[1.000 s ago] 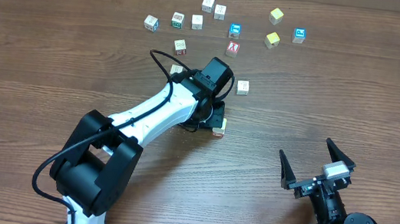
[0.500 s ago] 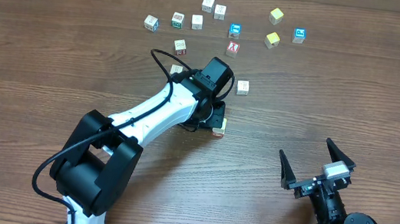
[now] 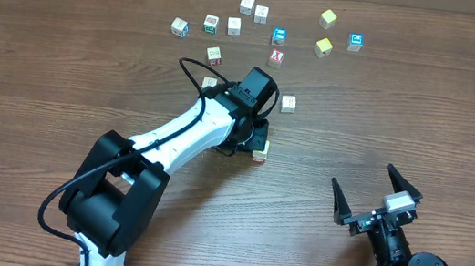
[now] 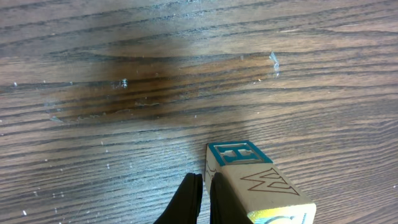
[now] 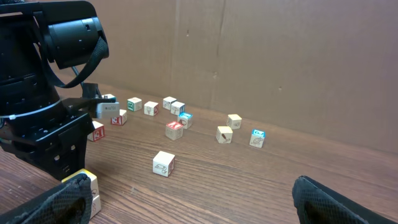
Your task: Form a tower
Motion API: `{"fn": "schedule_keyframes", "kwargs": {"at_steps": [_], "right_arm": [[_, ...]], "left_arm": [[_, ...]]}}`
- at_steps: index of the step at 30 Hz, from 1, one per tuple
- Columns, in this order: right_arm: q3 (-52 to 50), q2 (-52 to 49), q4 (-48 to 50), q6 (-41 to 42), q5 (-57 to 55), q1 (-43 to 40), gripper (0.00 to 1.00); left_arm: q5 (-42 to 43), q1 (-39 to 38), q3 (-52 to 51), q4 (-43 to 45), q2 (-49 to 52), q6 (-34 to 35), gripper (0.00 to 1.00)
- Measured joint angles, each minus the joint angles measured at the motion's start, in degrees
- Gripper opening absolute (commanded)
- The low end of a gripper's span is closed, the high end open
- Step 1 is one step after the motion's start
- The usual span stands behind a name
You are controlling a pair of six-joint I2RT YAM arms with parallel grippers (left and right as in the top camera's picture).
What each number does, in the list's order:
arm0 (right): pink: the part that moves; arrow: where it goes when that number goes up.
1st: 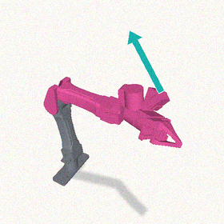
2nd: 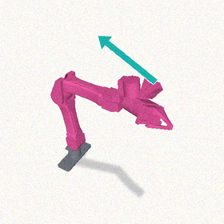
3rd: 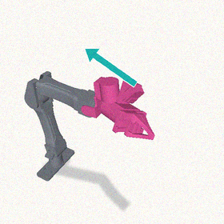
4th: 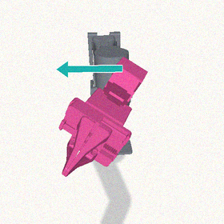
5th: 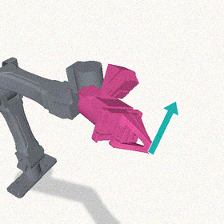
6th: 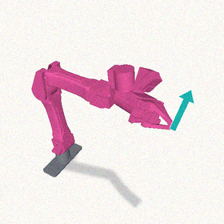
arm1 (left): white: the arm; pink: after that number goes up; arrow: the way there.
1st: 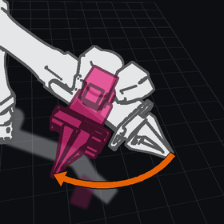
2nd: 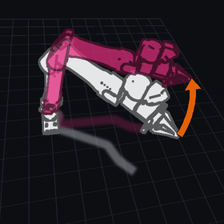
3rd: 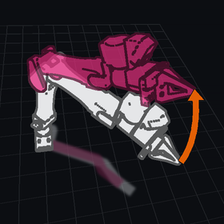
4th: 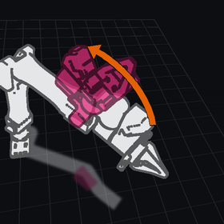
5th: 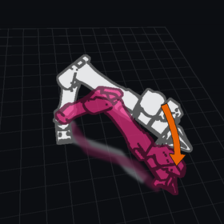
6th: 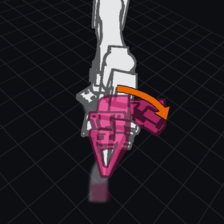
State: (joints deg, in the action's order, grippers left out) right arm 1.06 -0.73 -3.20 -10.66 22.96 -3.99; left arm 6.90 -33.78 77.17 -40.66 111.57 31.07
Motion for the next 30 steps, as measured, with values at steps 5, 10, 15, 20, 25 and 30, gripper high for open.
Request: {"fn": "schedule_keyframes", "kwargs": {"at_steps": [5,10,15,20,25,30], "right_arm": [[0.00,0.00,0.00,0.00,0.00,0.00,1.00],[0.00,0.00,0.00,-0.02,0.00,0.02,1.00],[0.00,0.00,-0.02,-0.02,0.00,0.02,1.00],[0.00,0.00,-0.02,-0.02,0.00,0.00,1.00],[0.00,0.00,0.02,-0.02,0.00,0.00,1.00],[0.00,0.00,0.00,-0.02,0.00,0.00,1.00]], "left_arm": [[0.07,0.00,0.00,0.00,0.00,0.00,0.04],[0.68,0.00,0.00,0.02,0.00,0.00,0.04],[1.05,0.00,0.00,-0.04,0.00,0.00,0.04],[1.07,0.00,0.00,-1.70,0.00,0.00,0.04],[0.94,0.00,0.00,-2.62,0.00,0.00,0.04],[-2.86,0.79,0.02,-3.41,0.00,0.00,0.04]]}}
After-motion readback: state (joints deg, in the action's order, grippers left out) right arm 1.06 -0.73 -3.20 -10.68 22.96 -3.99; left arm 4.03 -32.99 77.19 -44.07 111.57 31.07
